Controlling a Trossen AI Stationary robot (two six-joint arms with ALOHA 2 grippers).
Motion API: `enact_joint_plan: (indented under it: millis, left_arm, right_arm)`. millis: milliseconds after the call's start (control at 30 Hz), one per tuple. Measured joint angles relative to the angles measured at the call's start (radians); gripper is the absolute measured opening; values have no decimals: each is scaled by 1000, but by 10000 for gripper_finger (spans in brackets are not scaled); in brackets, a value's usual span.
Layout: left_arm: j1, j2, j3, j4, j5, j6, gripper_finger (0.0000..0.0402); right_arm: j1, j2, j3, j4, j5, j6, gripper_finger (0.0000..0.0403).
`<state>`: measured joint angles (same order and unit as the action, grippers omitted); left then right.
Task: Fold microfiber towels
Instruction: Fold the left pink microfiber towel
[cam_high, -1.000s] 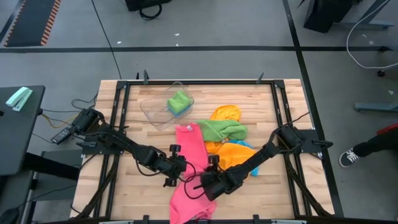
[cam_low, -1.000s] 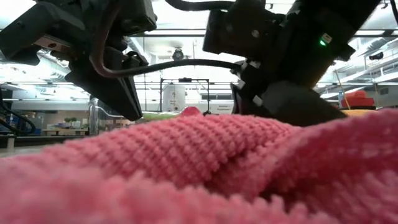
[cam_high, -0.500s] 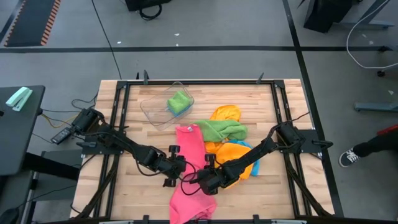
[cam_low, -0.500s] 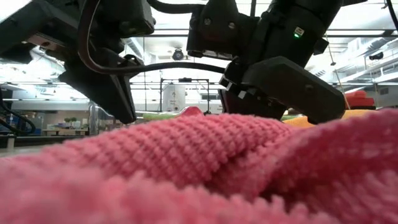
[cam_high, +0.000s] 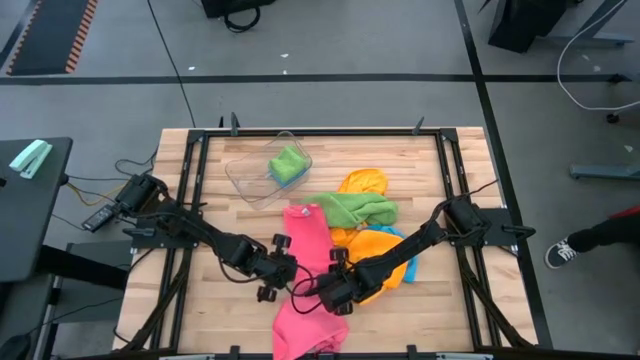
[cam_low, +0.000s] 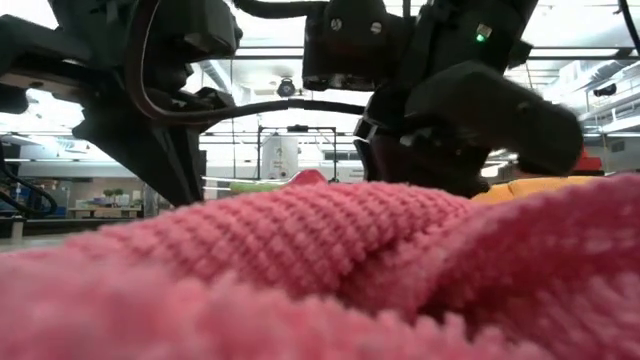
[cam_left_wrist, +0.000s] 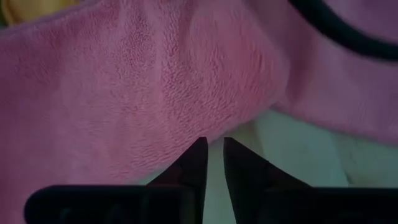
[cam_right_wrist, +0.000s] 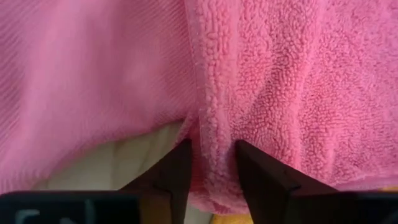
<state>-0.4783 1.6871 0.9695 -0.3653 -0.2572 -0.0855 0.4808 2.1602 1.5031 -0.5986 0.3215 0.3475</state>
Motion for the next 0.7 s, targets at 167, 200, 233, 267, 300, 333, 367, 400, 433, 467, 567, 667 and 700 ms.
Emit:
enact_joint_plan:
  millis: [167,200,233,267,300,333,367,400,433,467,567,667,700]
  left_arm:
    - [-11,0,0,0,1,20,79]
    - [-11,0,0,0,2,19,81]
    - [-10,0,0,0,1,19,83]
    - [-10,0,0,0,1,19,84]
    - [-10,0,0,0,0,19,85]
    - [-9,0,0,1,0,19,85]
    - [-9,0,0,1,0,19,84]
    - [-10,0,0,1,0,19,83]
    - [-10,0,0,1,0,19,81]
    - [-10,0,0,1,0,19,79]
    - [-8,0,0,1,0,19,74]
    - [-6,0,0,3,0,19,71]
    - [-5,0,0,5,0,19,71]
  right_arm:
    - [1,2,18,-7,-6,-36,152]
    - [1,2,18,-7,-4,-37,153]
    - [1,2,18,-7,-2,-37,153]
    - [1,2,19,-7,-1,-37,153]
    - [3,0,19,-8,0,-37,153]
    - [5,-3,19,-13,4,-37,153]
    - [6,-7,19,-15,6,-37,153]
    - [8,-16,19,-15,6,-36,153]
    - [9,-22,19,-19,7,-36,153]
    - [10,-28,21,-15,7,-33,153]
    - [15,-40,21,-21,9,-32,153]
    - [20,-43,21,-43,8,-31,153]
    - [21,-46,21,-48,8,-27,153]
